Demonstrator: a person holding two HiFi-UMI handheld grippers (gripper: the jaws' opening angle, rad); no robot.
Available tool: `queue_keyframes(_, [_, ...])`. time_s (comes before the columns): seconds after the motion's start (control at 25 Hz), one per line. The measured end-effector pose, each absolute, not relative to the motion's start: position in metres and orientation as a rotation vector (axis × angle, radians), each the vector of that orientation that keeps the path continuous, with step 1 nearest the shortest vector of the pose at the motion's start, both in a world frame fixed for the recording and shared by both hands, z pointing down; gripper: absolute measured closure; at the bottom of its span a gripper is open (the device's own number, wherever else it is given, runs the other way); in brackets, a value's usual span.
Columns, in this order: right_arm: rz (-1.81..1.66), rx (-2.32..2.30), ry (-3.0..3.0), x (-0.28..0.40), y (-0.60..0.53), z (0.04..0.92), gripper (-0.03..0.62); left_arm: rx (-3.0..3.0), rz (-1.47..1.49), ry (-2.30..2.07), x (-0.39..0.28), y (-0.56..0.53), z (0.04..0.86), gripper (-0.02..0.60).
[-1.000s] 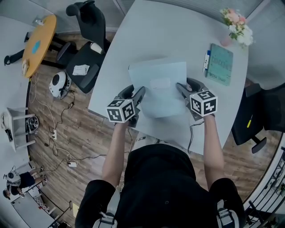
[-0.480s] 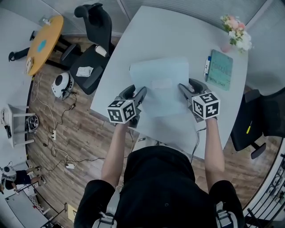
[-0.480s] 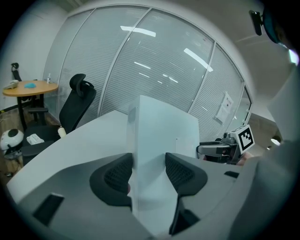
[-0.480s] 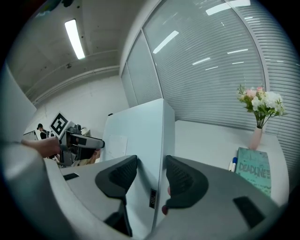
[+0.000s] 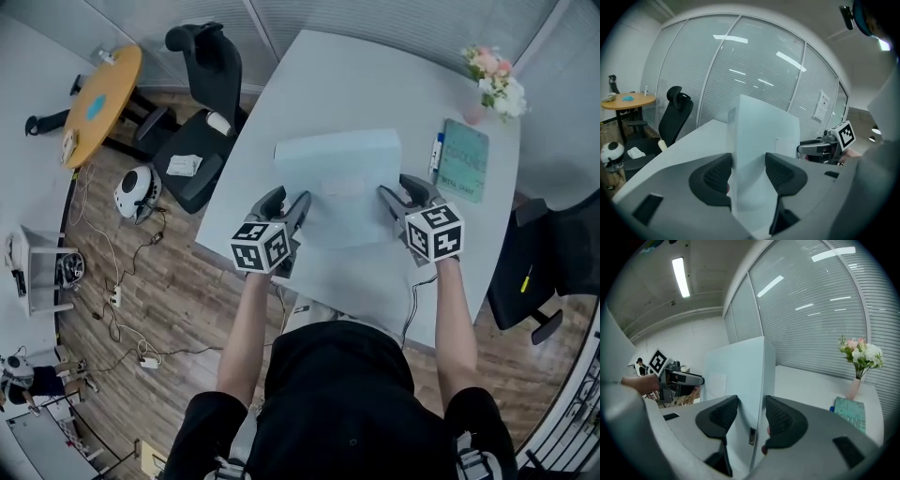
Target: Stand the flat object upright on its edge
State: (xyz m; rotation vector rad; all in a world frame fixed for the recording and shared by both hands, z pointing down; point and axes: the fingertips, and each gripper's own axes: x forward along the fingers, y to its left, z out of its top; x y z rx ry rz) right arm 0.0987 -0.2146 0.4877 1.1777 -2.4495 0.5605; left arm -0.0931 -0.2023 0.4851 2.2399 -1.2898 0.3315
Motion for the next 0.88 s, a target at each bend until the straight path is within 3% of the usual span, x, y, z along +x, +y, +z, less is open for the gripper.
queue_keyframes(0.88, [0.289,1.229,-2.356,0.115,-0.229,0.478,0.424,2.368,0.468,-1.363,-0.082,-0.222,0.478,0.365])
